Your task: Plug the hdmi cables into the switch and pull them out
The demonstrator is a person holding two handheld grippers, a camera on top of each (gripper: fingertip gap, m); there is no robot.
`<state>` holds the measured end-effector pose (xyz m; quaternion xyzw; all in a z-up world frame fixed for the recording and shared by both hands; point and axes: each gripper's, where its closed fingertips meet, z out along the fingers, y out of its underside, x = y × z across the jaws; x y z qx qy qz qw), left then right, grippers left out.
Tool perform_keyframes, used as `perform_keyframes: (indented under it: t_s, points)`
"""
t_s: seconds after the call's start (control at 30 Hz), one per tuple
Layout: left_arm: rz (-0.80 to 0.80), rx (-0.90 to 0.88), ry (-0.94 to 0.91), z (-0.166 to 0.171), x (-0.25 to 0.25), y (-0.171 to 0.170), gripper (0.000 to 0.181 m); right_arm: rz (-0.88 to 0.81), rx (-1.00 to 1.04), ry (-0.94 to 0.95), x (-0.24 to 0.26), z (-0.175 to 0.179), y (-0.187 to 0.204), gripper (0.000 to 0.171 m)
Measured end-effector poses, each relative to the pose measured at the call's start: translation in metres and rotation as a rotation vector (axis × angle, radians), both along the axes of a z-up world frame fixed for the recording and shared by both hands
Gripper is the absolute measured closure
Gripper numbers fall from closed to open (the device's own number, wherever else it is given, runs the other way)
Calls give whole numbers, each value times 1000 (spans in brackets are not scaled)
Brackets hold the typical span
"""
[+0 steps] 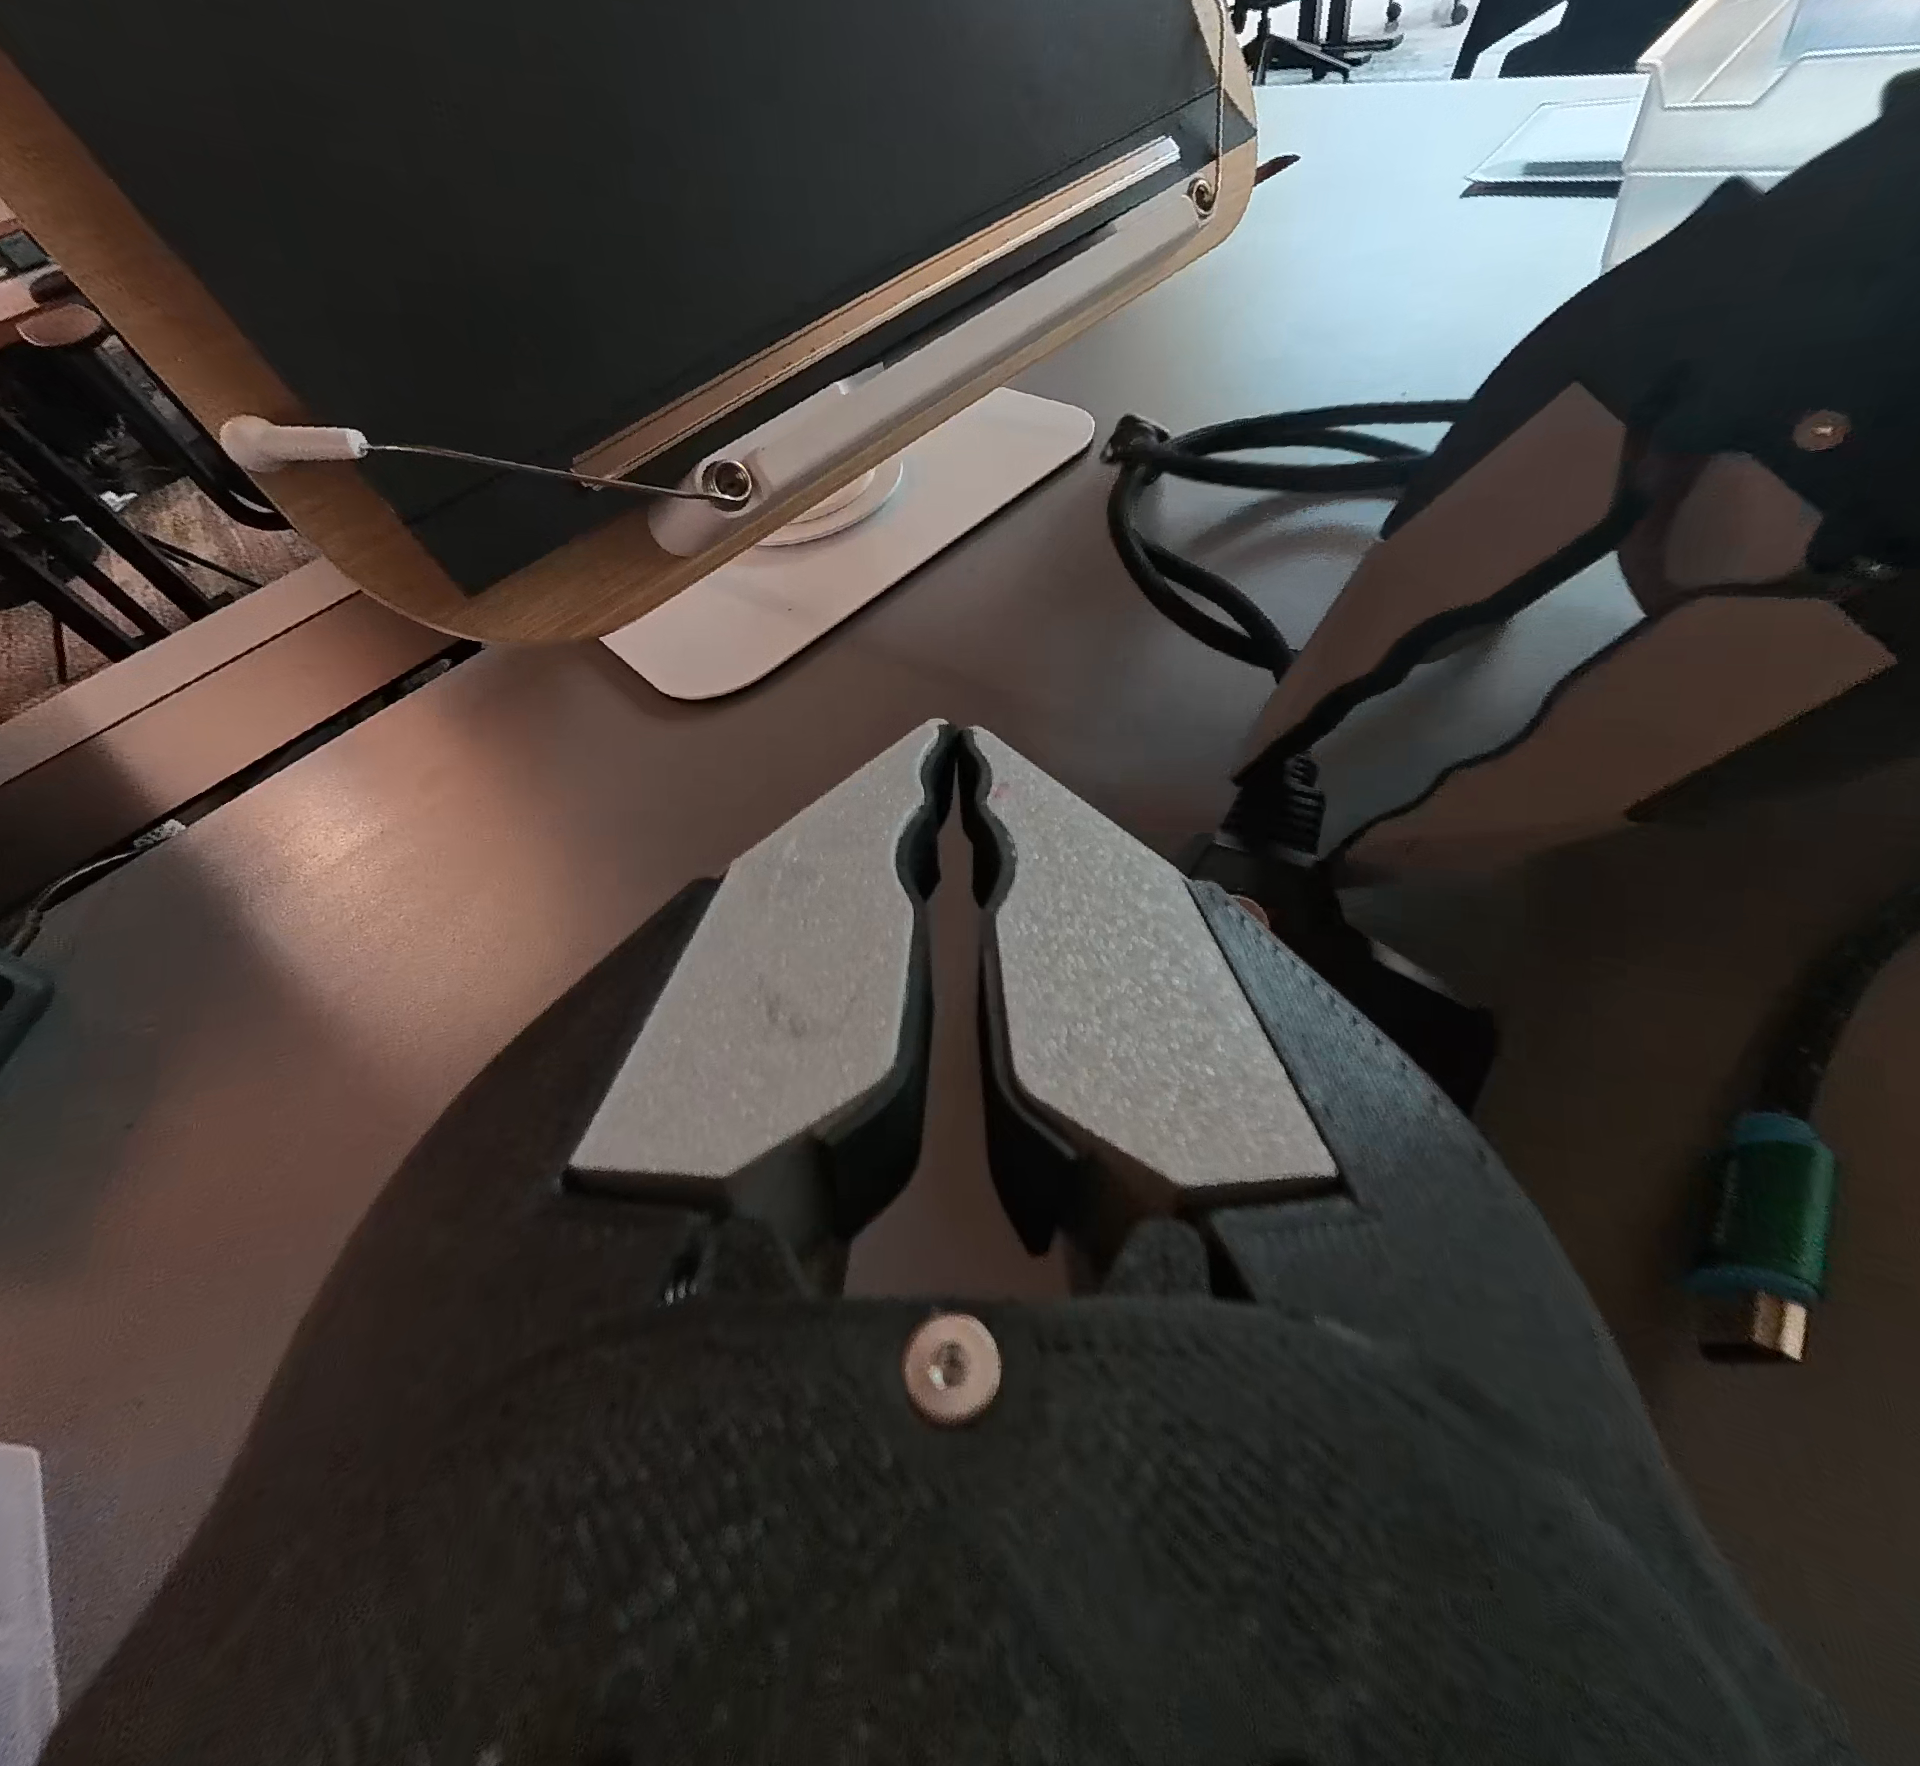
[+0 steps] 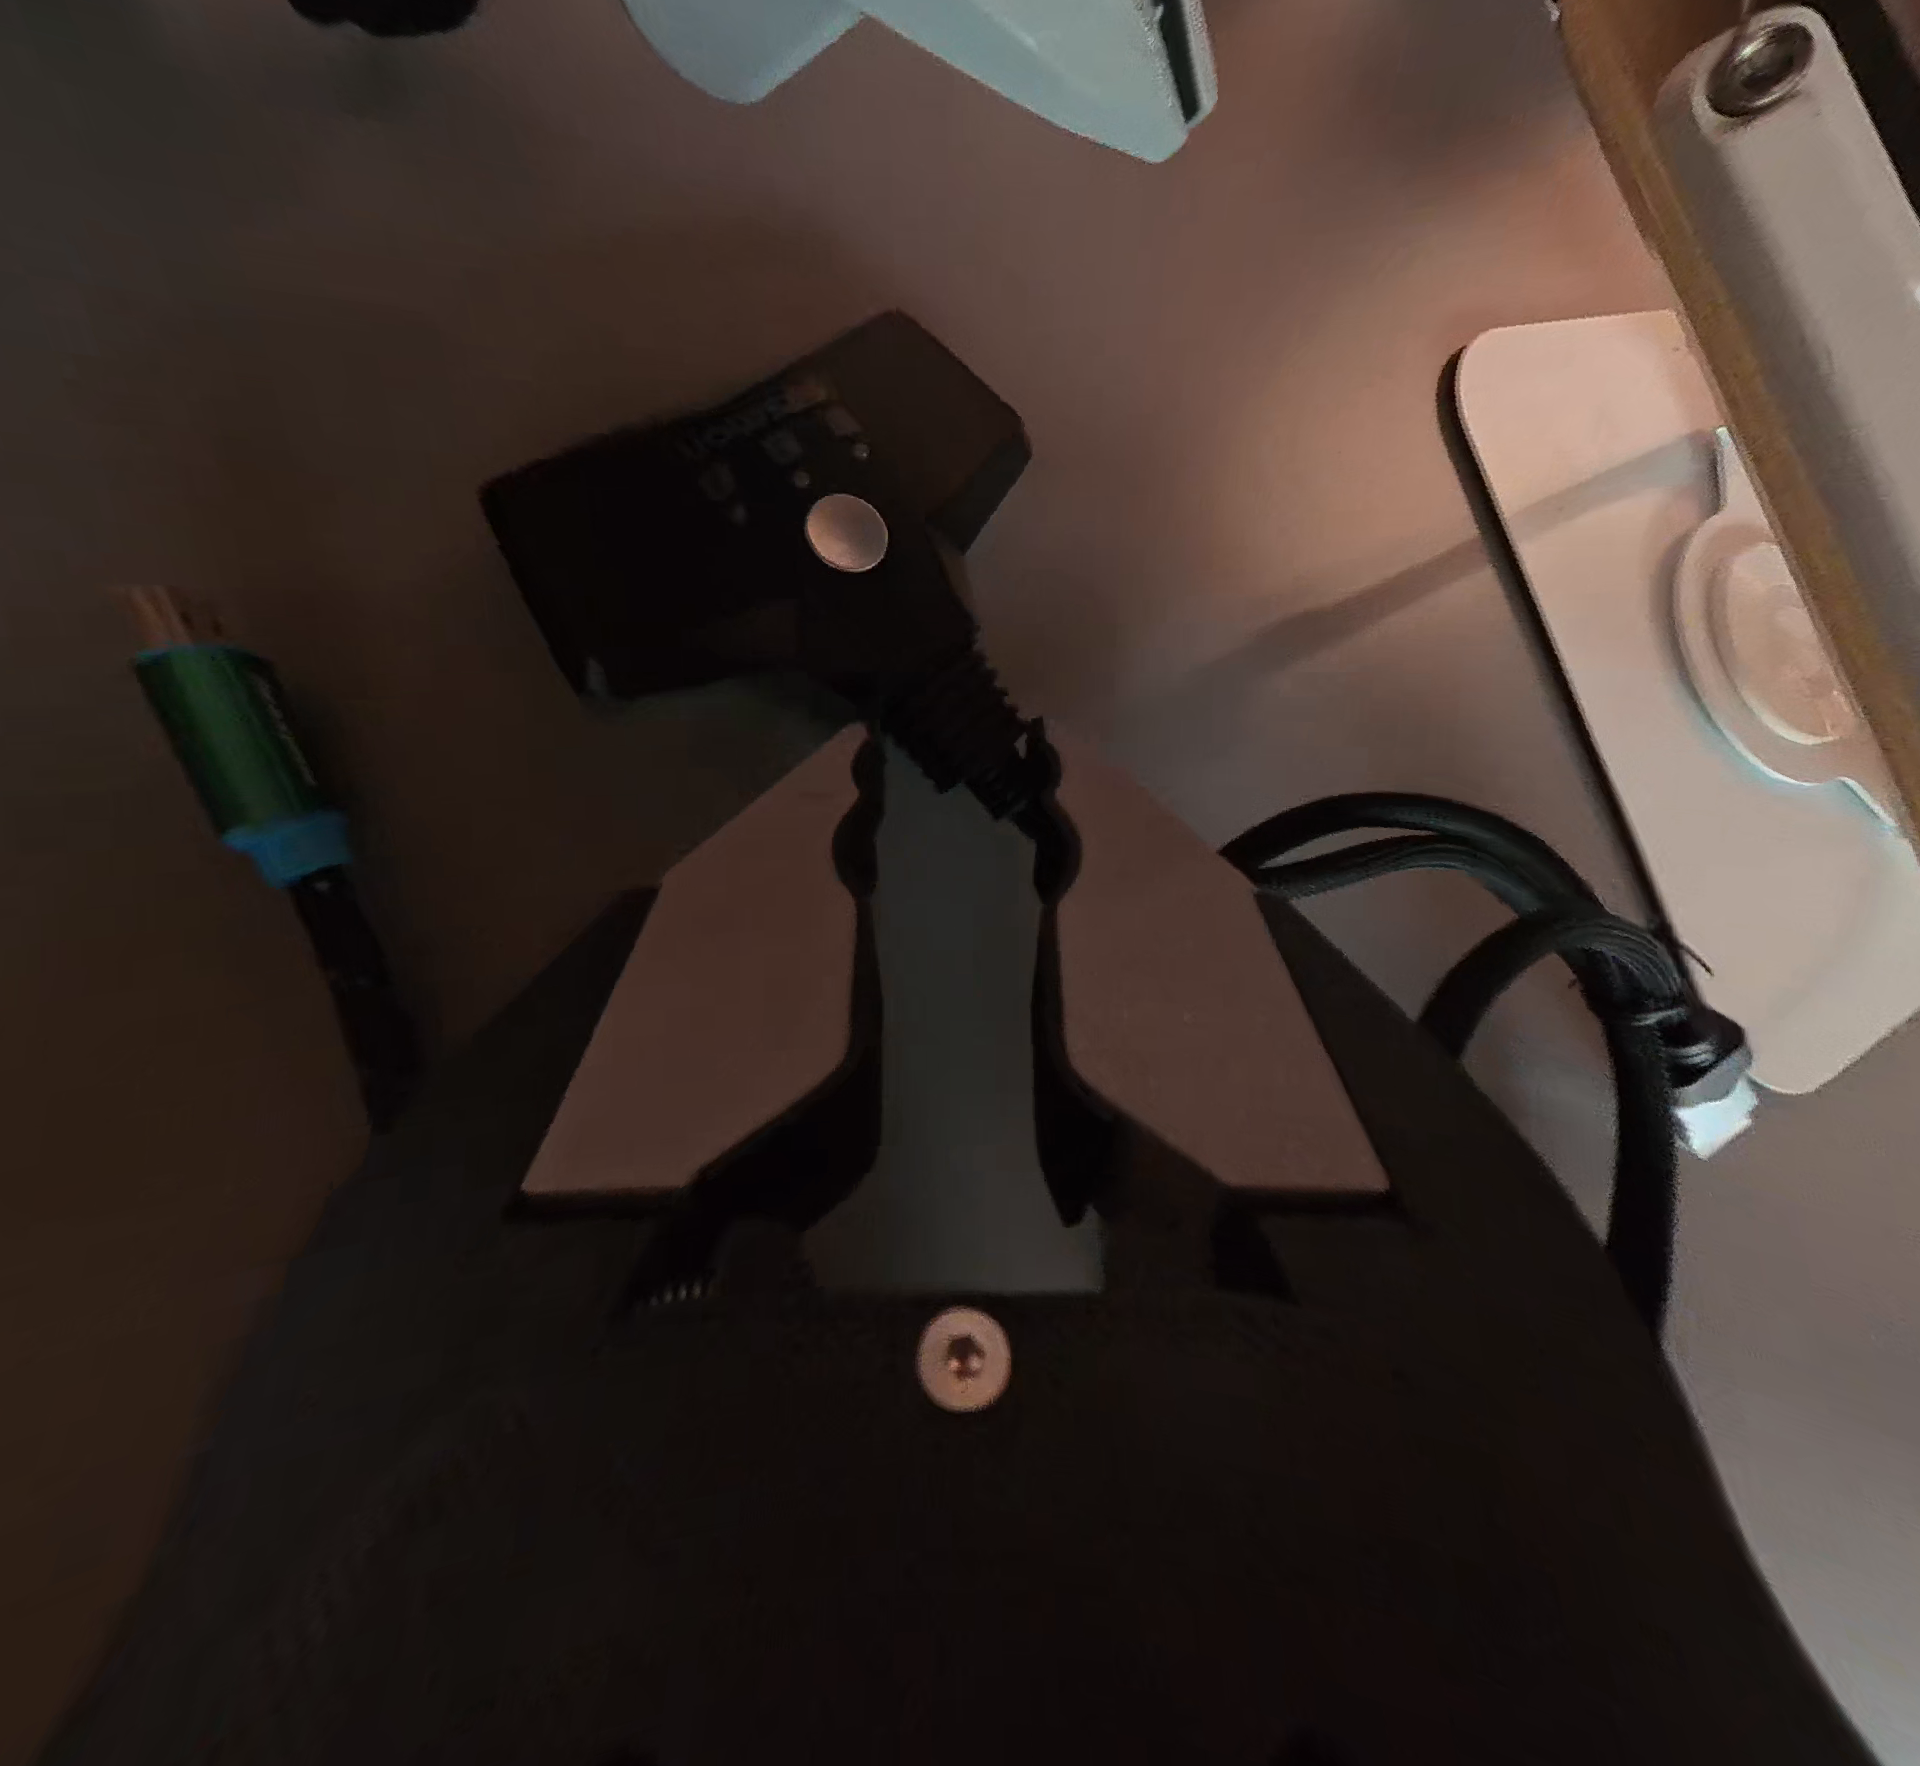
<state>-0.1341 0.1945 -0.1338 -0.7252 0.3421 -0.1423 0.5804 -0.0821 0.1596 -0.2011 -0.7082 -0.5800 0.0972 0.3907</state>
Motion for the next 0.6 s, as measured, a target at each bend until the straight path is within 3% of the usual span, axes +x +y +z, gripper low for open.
perform_keyframes:
  t_s: [0.03,0.27,0.5,0.6]
  points:
    - [1,0,2,0,0,0,181,-9,14,-18,0,0,1,147]
    - [34,2,-3,2,-9,5,179,-81,-38,100,2,19,12,149]
    - [0,-146,50,-23,-7,4,145,-129,-122,400,20,65,18,151]
    - [-22,-106,104,-24,-1,1,134,-60,-162,513,22,84,8,151]
